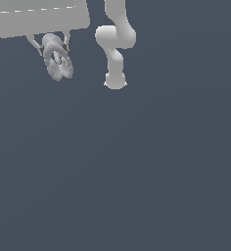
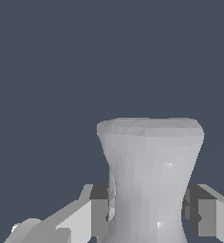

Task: Pick up the object and move it to a goal position.

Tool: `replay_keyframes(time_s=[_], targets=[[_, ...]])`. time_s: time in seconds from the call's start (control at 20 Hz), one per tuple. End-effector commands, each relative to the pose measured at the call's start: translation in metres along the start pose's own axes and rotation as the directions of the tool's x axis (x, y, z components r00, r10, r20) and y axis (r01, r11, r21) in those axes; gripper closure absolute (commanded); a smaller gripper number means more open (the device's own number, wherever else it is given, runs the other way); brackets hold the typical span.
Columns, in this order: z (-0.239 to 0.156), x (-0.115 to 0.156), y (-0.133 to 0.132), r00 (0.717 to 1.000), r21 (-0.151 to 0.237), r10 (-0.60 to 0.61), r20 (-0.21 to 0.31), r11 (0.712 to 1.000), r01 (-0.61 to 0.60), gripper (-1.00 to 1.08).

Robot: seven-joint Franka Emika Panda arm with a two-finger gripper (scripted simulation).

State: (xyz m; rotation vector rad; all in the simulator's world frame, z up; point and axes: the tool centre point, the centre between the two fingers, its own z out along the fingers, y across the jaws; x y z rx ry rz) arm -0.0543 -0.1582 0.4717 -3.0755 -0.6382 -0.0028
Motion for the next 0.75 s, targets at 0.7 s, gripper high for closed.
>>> replay_keyframes(time_s=[0.7], targets=[[-0.052, -0.015, 0.016, 1.0, 0.0, 0.0, 0.002, 1.0, 0.0, 1.08]])
